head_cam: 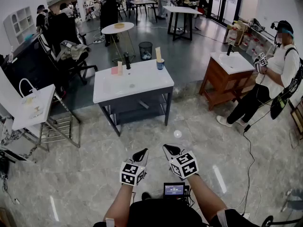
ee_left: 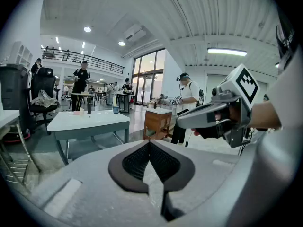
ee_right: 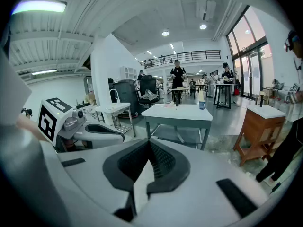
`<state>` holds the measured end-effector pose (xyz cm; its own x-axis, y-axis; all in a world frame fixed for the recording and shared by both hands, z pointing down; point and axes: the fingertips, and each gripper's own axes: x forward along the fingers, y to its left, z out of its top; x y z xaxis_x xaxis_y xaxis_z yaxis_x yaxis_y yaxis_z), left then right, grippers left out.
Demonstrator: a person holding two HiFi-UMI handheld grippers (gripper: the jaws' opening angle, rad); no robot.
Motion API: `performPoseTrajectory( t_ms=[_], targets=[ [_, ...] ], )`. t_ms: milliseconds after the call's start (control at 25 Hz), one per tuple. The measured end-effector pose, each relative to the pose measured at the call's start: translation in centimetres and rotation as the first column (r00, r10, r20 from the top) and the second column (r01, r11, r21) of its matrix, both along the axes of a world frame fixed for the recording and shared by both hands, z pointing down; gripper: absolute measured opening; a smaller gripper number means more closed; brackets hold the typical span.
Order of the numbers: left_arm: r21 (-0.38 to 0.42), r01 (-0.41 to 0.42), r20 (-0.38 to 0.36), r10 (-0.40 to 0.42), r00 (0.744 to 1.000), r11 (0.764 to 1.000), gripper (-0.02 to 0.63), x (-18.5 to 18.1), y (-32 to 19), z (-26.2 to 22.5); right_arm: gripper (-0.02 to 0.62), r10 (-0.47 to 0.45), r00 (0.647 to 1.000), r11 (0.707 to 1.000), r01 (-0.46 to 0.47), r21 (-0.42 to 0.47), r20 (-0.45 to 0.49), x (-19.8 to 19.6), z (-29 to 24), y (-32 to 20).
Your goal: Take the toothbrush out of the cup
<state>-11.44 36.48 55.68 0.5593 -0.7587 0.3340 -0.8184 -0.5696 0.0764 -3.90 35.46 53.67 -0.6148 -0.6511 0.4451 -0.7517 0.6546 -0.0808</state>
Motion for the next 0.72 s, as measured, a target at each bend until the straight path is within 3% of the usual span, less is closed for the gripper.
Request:
performPoseTrajectory(
  t_ms=[720],
  targets=[
    [-0.007,0.006,-0.036,-0.007,0.999,1.0,0.009,0.25,0.37,0.6,0.009,0.048,0.998,0.999,-0.048,-0.008,0.028,0.89,0.3,0.06]
  ],
)
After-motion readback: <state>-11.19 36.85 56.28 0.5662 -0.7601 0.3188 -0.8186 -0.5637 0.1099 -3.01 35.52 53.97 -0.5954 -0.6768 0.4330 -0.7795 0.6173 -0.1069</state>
